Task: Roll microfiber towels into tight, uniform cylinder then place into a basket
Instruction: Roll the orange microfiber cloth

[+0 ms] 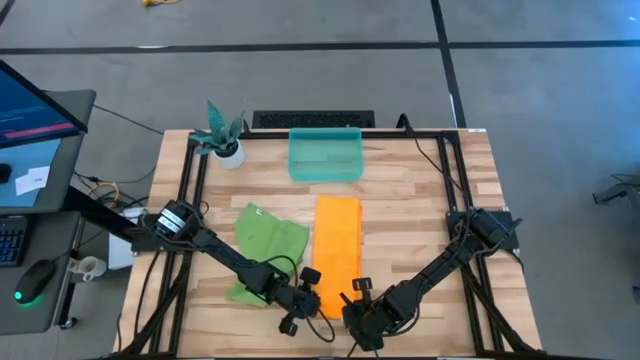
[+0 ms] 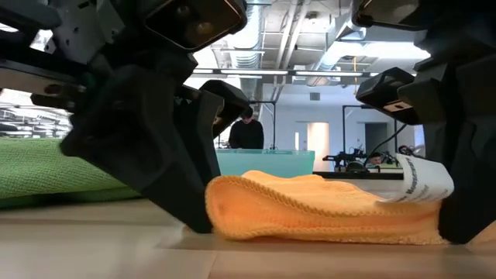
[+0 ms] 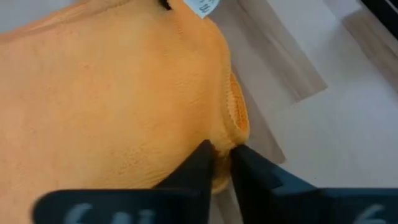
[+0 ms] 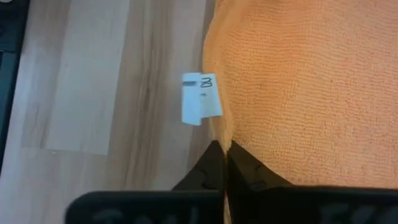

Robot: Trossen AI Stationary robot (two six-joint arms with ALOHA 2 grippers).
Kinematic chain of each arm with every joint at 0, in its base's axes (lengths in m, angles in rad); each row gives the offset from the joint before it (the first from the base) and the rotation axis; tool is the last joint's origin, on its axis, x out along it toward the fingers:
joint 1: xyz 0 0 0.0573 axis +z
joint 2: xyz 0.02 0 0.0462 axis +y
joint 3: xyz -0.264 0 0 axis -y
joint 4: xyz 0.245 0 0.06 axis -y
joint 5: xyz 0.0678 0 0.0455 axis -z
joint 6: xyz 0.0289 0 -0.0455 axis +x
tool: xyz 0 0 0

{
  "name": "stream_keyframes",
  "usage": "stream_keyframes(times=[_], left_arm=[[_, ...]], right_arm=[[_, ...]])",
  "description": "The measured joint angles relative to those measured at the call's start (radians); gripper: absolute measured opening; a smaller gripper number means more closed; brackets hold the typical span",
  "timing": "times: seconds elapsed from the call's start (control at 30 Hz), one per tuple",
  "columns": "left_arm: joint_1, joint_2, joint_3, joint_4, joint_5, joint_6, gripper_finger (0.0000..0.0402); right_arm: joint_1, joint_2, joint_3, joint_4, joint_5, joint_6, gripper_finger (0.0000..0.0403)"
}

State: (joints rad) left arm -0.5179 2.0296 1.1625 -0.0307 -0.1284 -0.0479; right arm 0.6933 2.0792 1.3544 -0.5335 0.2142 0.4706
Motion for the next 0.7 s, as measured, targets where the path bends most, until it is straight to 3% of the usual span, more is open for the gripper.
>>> stream_keyframes(times=[0.1,0.43,0.7], left_arm=[[-0.006,0.0,-0.001,0.007,-0.004,-0.016,0.0007],[-0.056,0.001,0.056,-0.02,-0.009,-0.085,0.0002],[-0.13,0.001,0.204,-0.266,-0.225,-0.117,0.0001]], right_arm=[[0.007,-0.005,-0.001,0.002,-0.001,0.0,0.0011],[0.059,-0.002,0.058,-0.031,-0.001,0.027,0.0006],[0.1,-0.002,0.158,-0.199,0.063,0.119,0.0008]])
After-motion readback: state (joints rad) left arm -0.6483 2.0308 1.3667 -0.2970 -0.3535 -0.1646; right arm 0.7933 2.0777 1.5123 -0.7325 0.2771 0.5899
